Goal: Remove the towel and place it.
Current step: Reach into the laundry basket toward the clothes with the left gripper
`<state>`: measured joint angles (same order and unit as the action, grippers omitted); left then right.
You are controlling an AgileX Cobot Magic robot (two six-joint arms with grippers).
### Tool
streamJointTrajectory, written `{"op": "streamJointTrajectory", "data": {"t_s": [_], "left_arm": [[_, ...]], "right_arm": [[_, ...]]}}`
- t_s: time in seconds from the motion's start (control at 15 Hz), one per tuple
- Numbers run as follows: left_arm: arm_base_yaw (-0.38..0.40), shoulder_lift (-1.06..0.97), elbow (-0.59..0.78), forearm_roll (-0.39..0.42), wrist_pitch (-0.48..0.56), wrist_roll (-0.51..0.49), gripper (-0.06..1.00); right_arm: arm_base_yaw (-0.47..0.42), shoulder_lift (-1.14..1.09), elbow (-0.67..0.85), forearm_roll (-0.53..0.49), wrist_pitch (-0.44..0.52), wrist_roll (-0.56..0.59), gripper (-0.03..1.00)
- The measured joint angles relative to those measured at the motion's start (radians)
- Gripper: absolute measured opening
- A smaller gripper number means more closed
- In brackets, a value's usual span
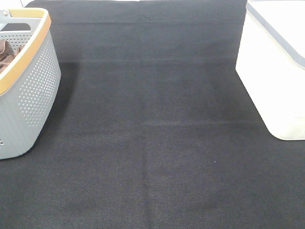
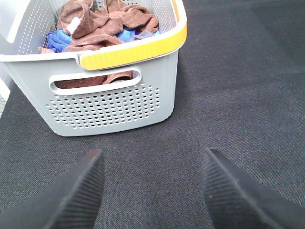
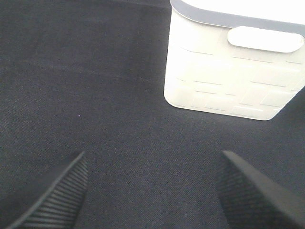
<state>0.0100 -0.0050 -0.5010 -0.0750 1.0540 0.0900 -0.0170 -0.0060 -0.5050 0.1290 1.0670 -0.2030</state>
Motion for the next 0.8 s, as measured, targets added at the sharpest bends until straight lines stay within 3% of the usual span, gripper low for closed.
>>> {"op": "streamJointTrajectory", "data": {"t_s": [0.8], "left_arm": [[0.0,0.0,0.0,0.0,0.0,0.0,0.58]], "right_arm": [[0.0,0.0,0.0,0.0,0.0,0.0,0.71]]}}
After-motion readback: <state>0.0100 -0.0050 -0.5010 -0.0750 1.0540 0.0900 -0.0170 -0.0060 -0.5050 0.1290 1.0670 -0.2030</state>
